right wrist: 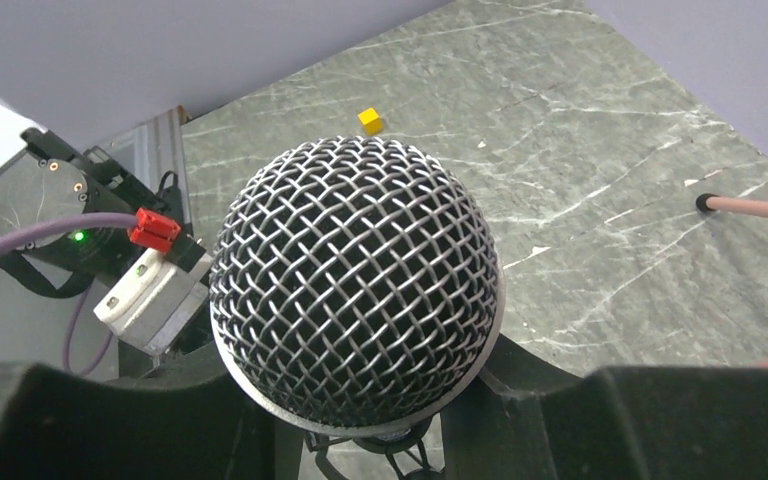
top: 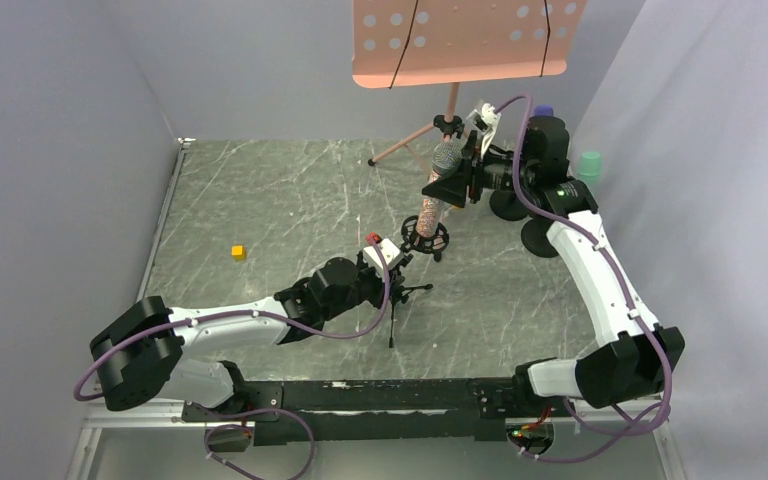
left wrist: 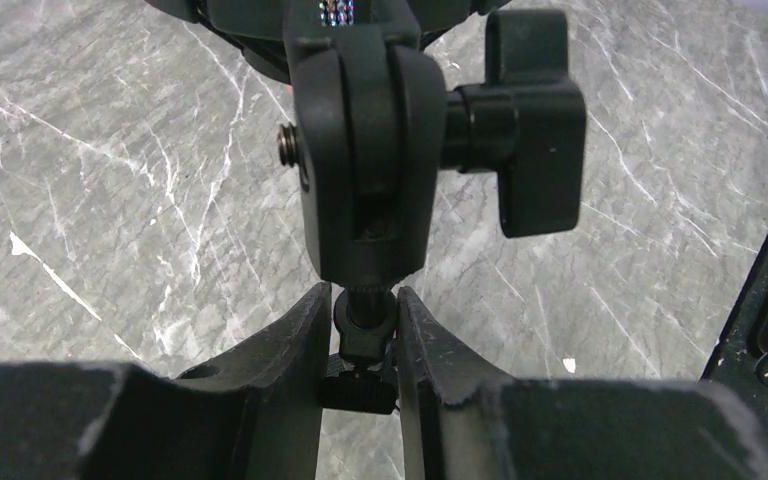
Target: Attach the microphones to the stand
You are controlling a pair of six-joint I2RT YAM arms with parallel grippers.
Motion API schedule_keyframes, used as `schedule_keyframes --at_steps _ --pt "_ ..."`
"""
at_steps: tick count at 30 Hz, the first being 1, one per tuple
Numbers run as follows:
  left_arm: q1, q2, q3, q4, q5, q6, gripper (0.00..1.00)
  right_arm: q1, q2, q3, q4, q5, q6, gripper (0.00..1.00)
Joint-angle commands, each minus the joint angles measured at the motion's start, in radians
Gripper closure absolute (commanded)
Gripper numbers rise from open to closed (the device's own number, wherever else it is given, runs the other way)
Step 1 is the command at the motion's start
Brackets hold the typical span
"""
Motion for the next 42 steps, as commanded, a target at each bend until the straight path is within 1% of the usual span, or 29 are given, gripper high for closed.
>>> schedule_keyframes --at_steps 1,8,11,13,17,20,22,25,26,31,34,36,42 --pt "0.007 0.019 0.024 0.028 -0.004 -0.001 0.80 0.029 0.020 -0.137 -0.119 -0.056 0.046 1.00" --pt "0.009 0.028 0.012 0.036 0.010 -0.012 0.82 0.052 -0.001 -0.255 -0.045 -0.033 0.041 1.00" --pt "0.009 0.034 0.012 0.032 0.018 -0.012 0.83 0.053 0.001 -0.252 -0.091 -0.029 -0.010 1.00" --pt "0.009 0.032 0.007 0.029 0.020 -0.013 0.84 0.048 -0.004 -0.232 -0.131 0.010 -0.032 1.00" --pt "0.009 0.029 -0.008 0.036 0.025 -0.015 0.85 0.037 -0.042 -0.296 -0.042 0.183 0.084 1.00" --pt "0.009 0.032 -0.012 0.037 0.029 -0.019 0.85 0.037 -0.046 -0.359 -0.007 0.231 0.142 1.00" --pt "0.008 0.034 -0.018 0.042 0.029 -0.022 0.85 0.036 -0.048 -0.381 0.003 0.184 0.156 1.00" --pt "0.009 0.038 -0.027 0.054 0.032 -0.030 0.86 0.036 -0.042 -0.399 0.032 0.020 0.179 1.00" --pt "0.009 0.040 -0.028 0.053 0.034 -0.032 0.86 0.036 -0.048 -0.403 0.043 -0.001 0.183 1.00" --pt "0.009 0.035 -0.043 0.059 0.040 -0.033 0.86 0.034 -0.076 -0.407 0.002 0.097 0.097 1.00" --pt "0.009 0.039 -0.045 0.060 0.042 -0.033 0.86 0.042 -0.078 -0.453 0.014 0.076 0.047 1.00" --pt "0.008 0.044 -0.046 0.063 0.044 -0.036 0.86 0.053 -0.076 -0.471 0.003 0.058 -0.015 1.00" --pt "0.009 0.044 -0.049 0.064 0.046 -0.042 0.86 0.095 -0.053 -0.468 -0.119 0.013 -0.203 1.00"
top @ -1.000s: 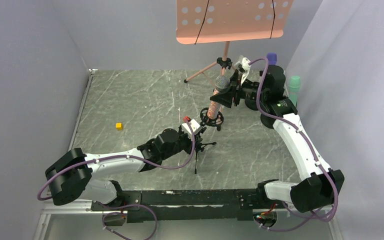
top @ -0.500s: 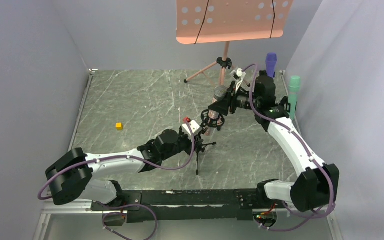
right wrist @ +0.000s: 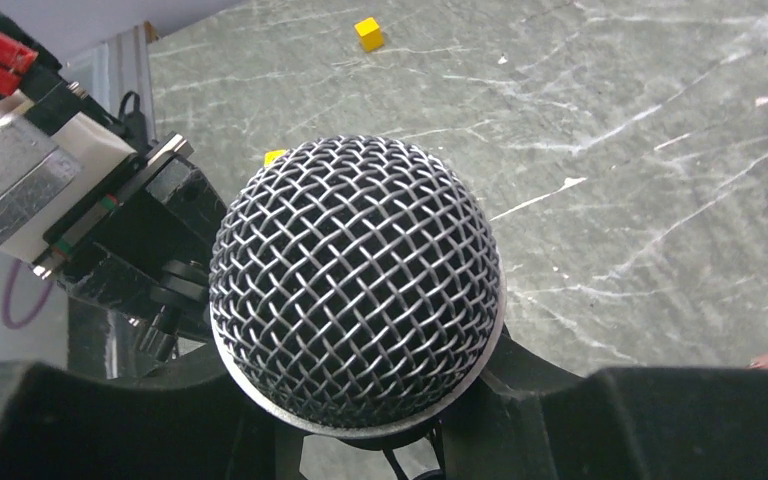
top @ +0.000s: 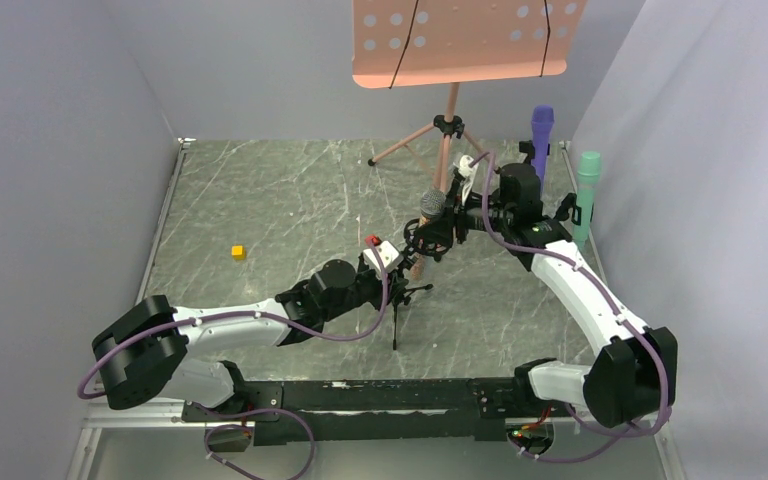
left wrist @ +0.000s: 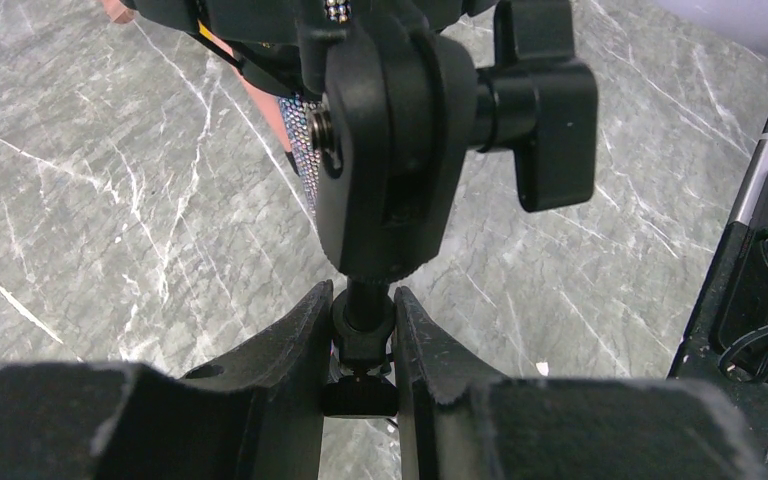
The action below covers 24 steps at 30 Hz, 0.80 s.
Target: Attach the microphones to the stand
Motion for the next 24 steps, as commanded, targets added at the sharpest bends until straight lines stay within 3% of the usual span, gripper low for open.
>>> schedule_keyframes --at_steps 1,3,7,13,21,24 --pt "0.009 0.029 -0.023 -0.016 -0.012 -0.027 0.86 0.034 0.035 -0.065 -0.354 -0.043 -0.162 1.00" --pt "0.009 0.029 -0.023 -0.019 -0.010 -0.027 0.86 0.033 0.034 -0.063 -0.370 -0.036 -0.181 0.96" --pt "0.009 0.030 -0.016 -0.027 -0.011 -0.027 0.86 0.030 0.035 0.002 -0.428 -0.050 -0.216 0.65" --pt "0.009 0.018 -0.006 -0.047 -0.033 -0.035 0.82 -0.030 0.020 0.148 -0.511 -0.136 -0.254 0.29" --pt "0.009 0.038 0.028 -0.079 -0.023 -0.039 0.79 -0.102 -0.028 0.213 -0.605 -0.188 -0.343 0.12" --pt "0.009 0.043 0.035 -0.092 -0.020 -0.042 0.77 -0.120 -0.035 0.233 -0.623 -0.197 -0.344 0.01"
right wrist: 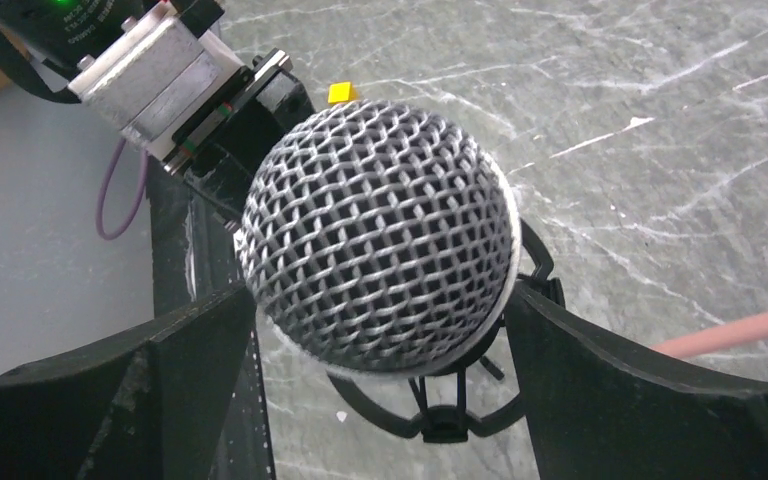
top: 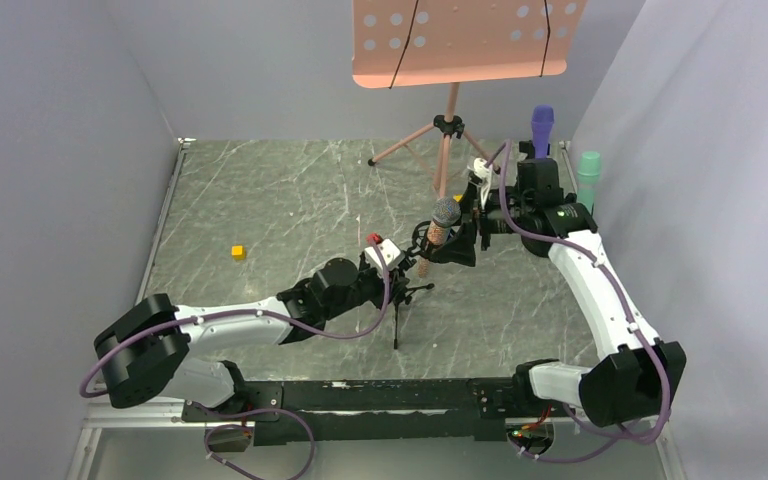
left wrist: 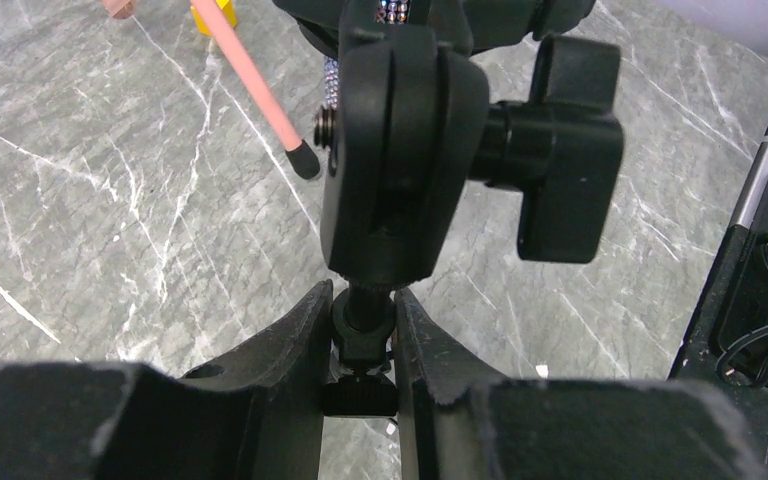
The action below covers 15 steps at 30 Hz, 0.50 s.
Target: Attach the microphones to the stand
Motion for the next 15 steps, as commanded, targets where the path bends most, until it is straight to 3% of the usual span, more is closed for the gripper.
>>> schedule_keyframes --at_steps 1,6,9,12,15 --pt "0.007 0.037 0.025 -0.080 -0.016 -0.037 0.76 -0.032 -0.031 0.051 -0.113 -0.041 -0.024 0.00" --pt "0.007 0.035 0.038 -0.100 -0.013 -0.037 0.74 -0.119 -0.021 0.054 -0.016 -0.013 0.098 0.00" --pt "0.007 0.031 0.045 -0.110 -0.013 -0.038 0.67 -0.181 -0.023 0.050 0.009 -0.103 0.103 0.00" --pt "0.008 0.025 0.048 -0.115 -0.020 -0.049 0.53 -0.234 -0.049 -0.004 0.000 -0.211 0.043 0.00" --pt "0.009 0.012 0.057 -0.133 -0.029 -0.063 0.30 -0.259 -0.124 -0.110 0.084 -0.205 0.061 0.00"
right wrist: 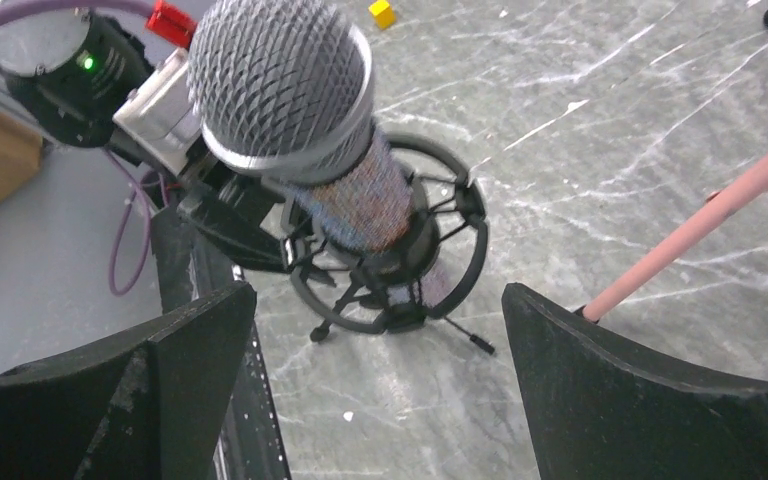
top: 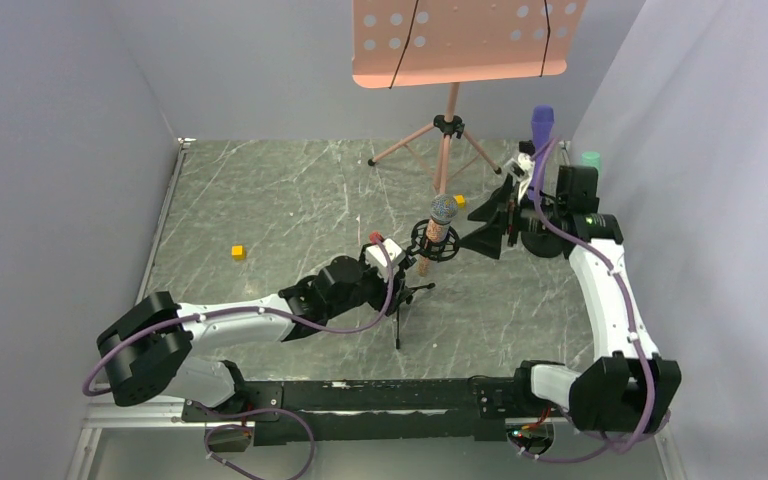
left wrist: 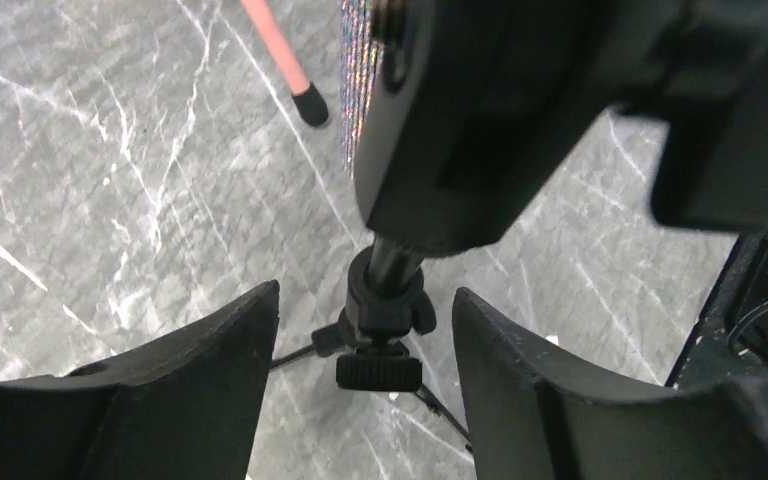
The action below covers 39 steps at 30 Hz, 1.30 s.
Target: Attach the microphones to the stand
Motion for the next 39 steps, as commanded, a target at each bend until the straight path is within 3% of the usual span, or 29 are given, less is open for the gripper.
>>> schedule_keyframes --at_steps 1,4,9,14,17,20,27,35,37,39 --pt "0.004 -0.013 0.032 -0.047 -0.021 -0.030 0.24 -0.030 -0.122 -0.124 0.120 -0.072 0.003 0.00" --pt "0.004 -0.046 0.044 -0.073 -0.039 -0.038 0.10 -0.047 -0.195 -0.205 0.164 -0.061 -0.005 0.00" --pt "0.004 -0.159 -0.003 -0.067 -0.040 -0.035 0.01 -0.077 -0.256 -0.265 0.180 -0.078 -0.028 0.00" --pt "0.039 -0.307 -0.133 0.035 0.058 -0.088 0.01 -0.121 -0.284 -0.335 0.294 -0.098 0.095 0.00" --pt "0.075 -0.343 -0.176 0.081 0.170 -0.117 0.01 -0.132 -0.308 -0.327 0.244 -0.111 0.028 0.00" --pt "0.085 -0.324 -0.174 0.084 0.198 -0.118 0.01 -0.141 -0.332 -0.344 0.283 -0.118 0.064 0.00" --pt "0.088 -0.180 -0.045 0.077 0.202 -0.069 0.14 -0.164 -0.336 -0.349 0.295 -0.132 0.085 0.00" --pt "0.088 -0.071 -0.004 0.190 0.194 -0.064 0.27 -0.170 -0.330 -0.346 0.287 -0.137 0.082 0.00" --pt "0.088 -0.057 -0.001 0.206 0.190 -0.065 0.33 -0.170 -0.332 -0.345 0.286 -0.137 0.080 0.00" --pt "0.088 -0.051 0.003 0.207 0.185 -0.062 0.45 -0.170 -0.331 -0.346 0.283 -0.136 0.078 0.00"
